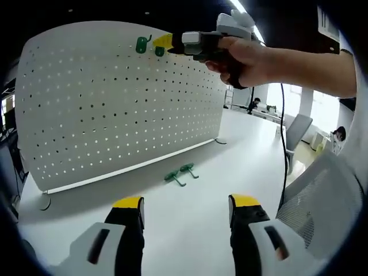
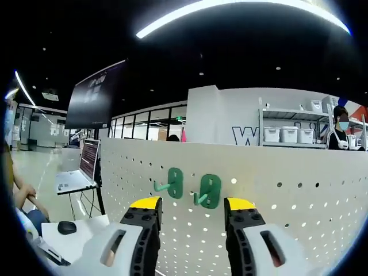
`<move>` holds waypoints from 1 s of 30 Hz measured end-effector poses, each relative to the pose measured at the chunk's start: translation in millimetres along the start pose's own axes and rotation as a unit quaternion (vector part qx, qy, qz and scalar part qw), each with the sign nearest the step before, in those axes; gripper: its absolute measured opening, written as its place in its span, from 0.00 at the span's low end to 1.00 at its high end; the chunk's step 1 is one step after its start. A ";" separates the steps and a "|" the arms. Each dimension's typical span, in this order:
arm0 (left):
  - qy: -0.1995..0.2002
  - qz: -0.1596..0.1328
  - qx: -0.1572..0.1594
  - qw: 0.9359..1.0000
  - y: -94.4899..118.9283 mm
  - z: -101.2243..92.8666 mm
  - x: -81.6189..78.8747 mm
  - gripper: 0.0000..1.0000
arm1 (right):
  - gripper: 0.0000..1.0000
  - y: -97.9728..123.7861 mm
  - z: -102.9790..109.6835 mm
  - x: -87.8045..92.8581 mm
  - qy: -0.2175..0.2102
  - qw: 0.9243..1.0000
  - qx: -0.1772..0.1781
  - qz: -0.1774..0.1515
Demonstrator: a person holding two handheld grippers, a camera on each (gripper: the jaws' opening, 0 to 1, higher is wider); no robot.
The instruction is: Insert the hook assembly into the mounting plate slot until the hook locks in place.
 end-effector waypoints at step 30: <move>-0.003 0.003 0.003 1.000 0.1 -0.1 1.2 0.62 | 0.45 39.2 -11.9 12.0 -0.002 0.998 -0.062 -0.024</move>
Point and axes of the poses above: the point that each gripper's makers call its tool centre point, and the gripper's own axes: y roughly backward along the fingers, z roughly to its left, x roughly out of its underside, the point moved 9 cm from there along y, roughly backward along the fingers, and after that the axes turned 10 degrees about y, right-handed, at the moved point
